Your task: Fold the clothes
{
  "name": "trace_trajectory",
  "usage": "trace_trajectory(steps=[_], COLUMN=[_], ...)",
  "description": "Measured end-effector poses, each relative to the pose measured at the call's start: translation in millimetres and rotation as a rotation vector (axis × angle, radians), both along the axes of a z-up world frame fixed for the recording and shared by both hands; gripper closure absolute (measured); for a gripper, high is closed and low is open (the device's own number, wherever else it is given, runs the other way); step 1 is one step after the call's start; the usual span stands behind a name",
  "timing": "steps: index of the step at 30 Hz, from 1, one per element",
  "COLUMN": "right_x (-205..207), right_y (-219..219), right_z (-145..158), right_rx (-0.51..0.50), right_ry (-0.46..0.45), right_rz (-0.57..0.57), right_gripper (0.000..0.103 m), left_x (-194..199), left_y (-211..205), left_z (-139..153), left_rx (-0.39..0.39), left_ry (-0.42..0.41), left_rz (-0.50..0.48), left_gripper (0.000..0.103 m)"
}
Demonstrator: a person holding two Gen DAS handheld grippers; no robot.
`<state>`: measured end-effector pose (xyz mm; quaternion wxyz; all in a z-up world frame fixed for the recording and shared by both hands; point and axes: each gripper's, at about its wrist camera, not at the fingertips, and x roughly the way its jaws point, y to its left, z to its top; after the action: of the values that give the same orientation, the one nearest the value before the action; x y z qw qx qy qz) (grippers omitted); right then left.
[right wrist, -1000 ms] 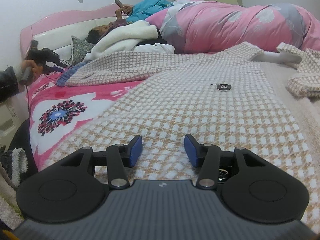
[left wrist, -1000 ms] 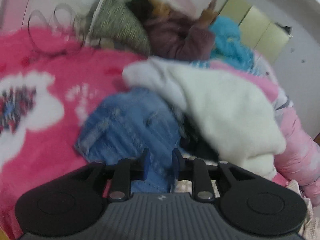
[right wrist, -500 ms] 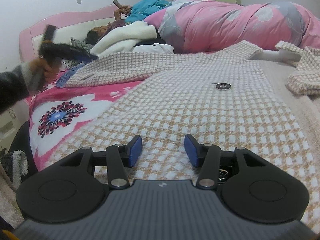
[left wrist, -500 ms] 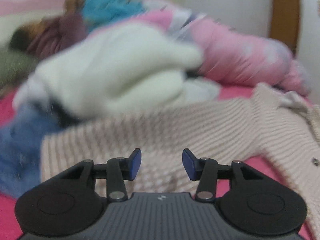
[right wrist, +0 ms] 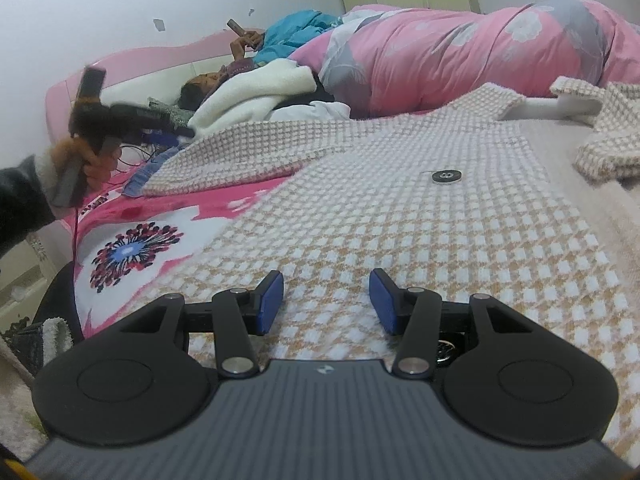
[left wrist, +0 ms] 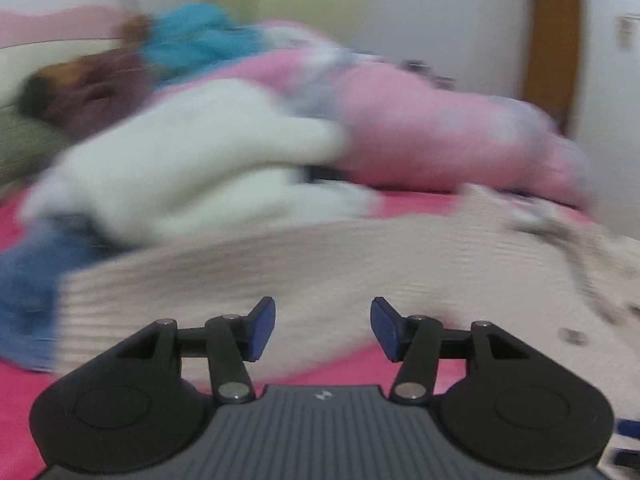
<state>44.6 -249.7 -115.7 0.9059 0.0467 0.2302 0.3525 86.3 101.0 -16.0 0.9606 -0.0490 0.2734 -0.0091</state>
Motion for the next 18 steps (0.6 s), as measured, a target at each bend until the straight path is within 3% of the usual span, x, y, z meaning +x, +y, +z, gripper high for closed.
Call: trace_trajectory(steps=[4,10,15,18], right_x=[-5.3,-36.5,-71.3,-83.3], right_y=[-1.6,-20.3,-71.0,-113.2], right_z=[1.0,14.5,32.9,48.5], right_rx=[-0.001,0.023,-0.038,-0.104], right_ry=[-0.019,-0.086,-0.167,-0.208], right_rz=[-0.047,-0.206,-0.413,-0.586], right_gripper=[0.056,0.052,0.051,0.051], left_x=[-5.5,-11.9,-28.0,-38.9], left_y=[-93.1,-190.2,-235.1,-243.2], left_z=[-12.2,-48.3,-75.7,-86.4], left_rx=[-0.041,-0.033,0.052,0.102], left_ry=[0.046,0.109,0.154,0.121], left_rz=[-0.224,-0.418,-0.506,-0.509], left_gripper=[0.048,0.048,0.045,0.04])
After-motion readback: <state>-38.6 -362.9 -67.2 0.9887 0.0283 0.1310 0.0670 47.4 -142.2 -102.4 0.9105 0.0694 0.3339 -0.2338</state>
